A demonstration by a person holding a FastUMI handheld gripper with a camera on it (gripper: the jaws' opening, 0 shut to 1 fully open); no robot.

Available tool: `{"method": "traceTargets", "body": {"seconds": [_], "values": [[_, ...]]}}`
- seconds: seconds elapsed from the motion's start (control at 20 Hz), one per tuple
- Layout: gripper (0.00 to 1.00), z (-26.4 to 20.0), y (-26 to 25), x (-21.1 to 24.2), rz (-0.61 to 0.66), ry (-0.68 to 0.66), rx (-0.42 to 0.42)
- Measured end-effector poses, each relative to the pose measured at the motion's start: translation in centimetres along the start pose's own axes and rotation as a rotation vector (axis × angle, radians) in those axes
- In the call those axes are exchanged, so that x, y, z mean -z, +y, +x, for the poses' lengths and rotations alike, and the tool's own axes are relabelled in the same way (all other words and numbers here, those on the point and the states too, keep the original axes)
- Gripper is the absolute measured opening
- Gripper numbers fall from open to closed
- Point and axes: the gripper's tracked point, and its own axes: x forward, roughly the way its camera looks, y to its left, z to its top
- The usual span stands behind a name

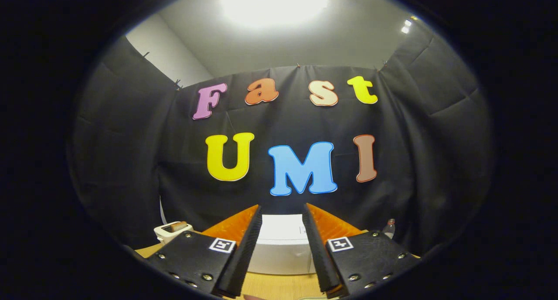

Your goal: Open the microwave, put the food inside, and close the microwave door.

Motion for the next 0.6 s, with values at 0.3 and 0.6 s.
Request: {"method": "traceTargets", "body": {"seconds": [0.3,0.6], "values": [[0.91,0.2,1.1,1.5,0.104,0.098,-0.072],[0.91,0.8,0.4,1.8,0.094,0.089,-0.062]]}}
